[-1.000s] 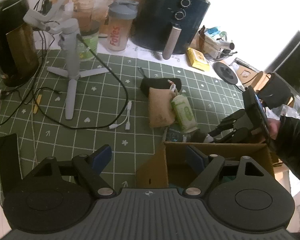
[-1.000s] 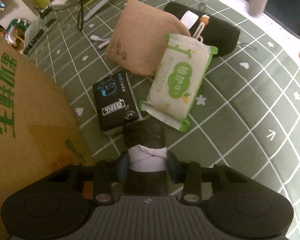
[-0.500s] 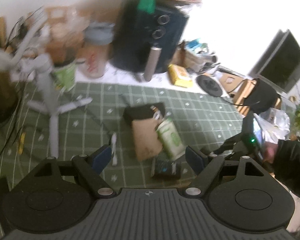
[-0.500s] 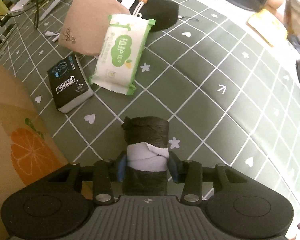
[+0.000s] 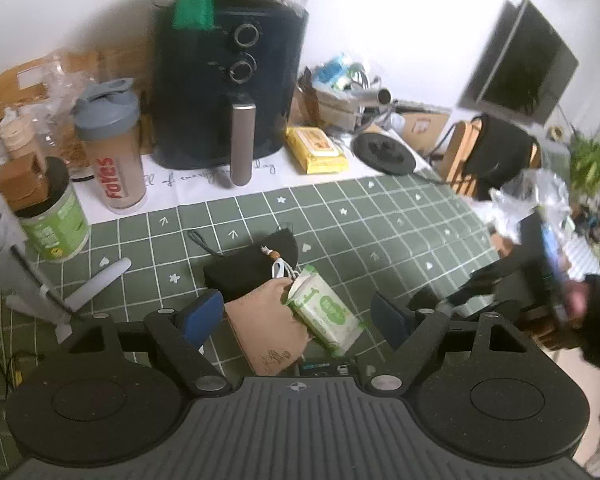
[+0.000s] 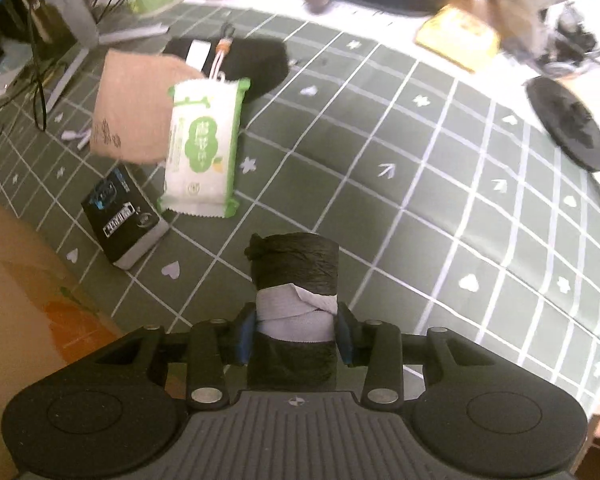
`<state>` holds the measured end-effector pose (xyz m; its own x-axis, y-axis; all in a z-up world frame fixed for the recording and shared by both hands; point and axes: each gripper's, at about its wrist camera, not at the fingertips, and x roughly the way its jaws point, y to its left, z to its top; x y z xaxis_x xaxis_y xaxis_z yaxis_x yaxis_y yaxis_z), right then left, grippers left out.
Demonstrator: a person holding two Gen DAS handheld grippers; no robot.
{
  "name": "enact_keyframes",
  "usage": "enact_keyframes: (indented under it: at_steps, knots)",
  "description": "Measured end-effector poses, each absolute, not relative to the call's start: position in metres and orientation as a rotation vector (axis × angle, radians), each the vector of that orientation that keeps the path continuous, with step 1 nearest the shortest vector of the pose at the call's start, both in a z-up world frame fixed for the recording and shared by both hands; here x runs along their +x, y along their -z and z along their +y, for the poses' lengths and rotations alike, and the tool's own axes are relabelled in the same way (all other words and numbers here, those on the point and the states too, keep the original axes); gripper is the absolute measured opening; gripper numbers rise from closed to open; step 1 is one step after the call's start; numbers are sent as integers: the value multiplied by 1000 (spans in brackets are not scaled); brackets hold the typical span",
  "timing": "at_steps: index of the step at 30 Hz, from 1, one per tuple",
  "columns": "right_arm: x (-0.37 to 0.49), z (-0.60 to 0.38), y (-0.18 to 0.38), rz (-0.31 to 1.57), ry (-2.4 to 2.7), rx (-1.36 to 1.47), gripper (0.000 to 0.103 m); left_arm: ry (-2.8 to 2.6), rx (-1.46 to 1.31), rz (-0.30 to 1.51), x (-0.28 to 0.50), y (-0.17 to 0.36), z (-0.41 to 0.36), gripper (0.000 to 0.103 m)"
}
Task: Organize soft objects
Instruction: 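Lift the sock bundle with the right gripper while the left reaches the tan pouch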
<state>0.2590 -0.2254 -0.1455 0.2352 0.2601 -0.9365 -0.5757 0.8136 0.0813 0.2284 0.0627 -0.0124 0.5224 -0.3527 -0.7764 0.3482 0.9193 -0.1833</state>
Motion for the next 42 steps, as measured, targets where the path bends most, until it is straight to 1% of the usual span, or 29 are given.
enact_keyframes:
  at_steps: [7, 14, 17, 19, 23, 24, 25, 26, 27, 28, 29, 33, 42]
  knots:
    - [246, -248, 121, 1150, -480, -253, 43, 422, 77, 993, 255, 44, 58, 81]
    - [232, -264, 103, 1131, -403, -208, 43, 428, 100, 1040, 280, 74, 55, 80]
    - [224, -270, 96, 1120, -372, -203, 43, 424, 73, 1076, 293, 91, 58, 78]
    - [220, -275, 91, 1109, -339, -183, 43, 405, 50, 1111, 302, 101, 60, 73]
    - [209, -285, 79, 1089, -289, -131, 43, 399, 31, 1162, 310, 121, 61, 72]
    - [205, -287, 76, 1085, -281, -128, 43, 400, 19, 1179, 312, 126, 61, 61]
    - [202, -287, 74, 1082, -275, -127, 43, 405, 4, 1197, 314, 130, 62, 44]
    - [198, -288, 71, 1078, -268, -128, 43, 418, -16, 1214, 315, 133, 63, 33]
    - [193, -288, 69, 1075, -261, -133, 43, 429, -32, 1225, 314, 135, 65, 16]
    - [190, -289, 67, 1073, -255, -140, 43, 444, -49, 1231, 313, 136, 66, 10]
    - [185, -289, 65, 1069, -247, -149, 43, 454, -58, 1225, 311, 134, 67, 8]
    - [170, -294, 55, 1060, -222, -144, 43, 477, -63, 1189, 304, 125, 68, 5]
    - [160, -301, 46, 1046, -222, -144, 43, 498, -71, 1073, 283, 94, 61, 3]
